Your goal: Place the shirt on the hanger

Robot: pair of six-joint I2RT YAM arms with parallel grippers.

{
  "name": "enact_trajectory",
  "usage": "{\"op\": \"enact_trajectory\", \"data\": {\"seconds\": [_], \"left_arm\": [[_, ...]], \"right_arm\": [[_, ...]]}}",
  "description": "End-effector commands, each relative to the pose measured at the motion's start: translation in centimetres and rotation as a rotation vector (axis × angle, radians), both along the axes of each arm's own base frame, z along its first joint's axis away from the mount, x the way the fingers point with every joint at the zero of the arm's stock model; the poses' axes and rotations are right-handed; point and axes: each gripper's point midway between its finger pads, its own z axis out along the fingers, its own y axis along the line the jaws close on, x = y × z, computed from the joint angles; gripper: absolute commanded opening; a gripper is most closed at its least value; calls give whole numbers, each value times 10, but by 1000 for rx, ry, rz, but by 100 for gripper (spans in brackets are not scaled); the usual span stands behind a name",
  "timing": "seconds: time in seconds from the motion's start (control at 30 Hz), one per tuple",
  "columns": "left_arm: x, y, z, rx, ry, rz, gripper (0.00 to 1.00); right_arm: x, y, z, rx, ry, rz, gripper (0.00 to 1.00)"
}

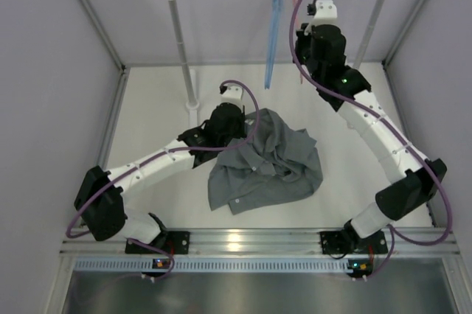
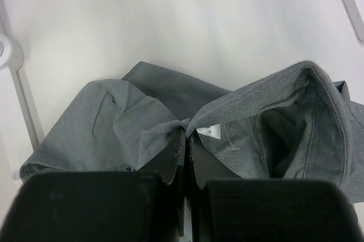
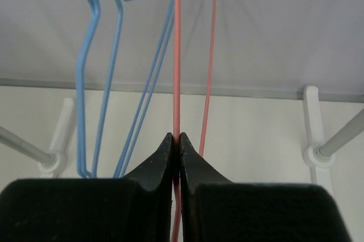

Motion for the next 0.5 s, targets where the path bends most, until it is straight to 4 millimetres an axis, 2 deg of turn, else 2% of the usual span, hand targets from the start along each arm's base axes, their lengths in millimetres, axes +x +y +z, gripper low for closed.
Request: {"op": "enact_trajectory", "data": {"seconds": [0.0, 0.1, 0.27, 0.4, 0.47], "left_arm": [[3, -3, 28, -69, -69, 5, 0], [3, -5, 26, -73, -65, 3, 0], [2, -4, 27, -73, -66, 1, 0], [2, -2, 29, -71, -77, 1, 0], [1, 0, 30, -70, -81, 5, 0]], "right_arm": [[-36, -17, 89, 57, -182, 52, 0], [-48, -20, 104, 86, -212, 88, 0], [-55, -36, 113, 118, -232, 84, 0], [-55, -47, 111, 151, -230, 87, 0], [-53, -48, 103, 144, -212, 90, 0]]}}
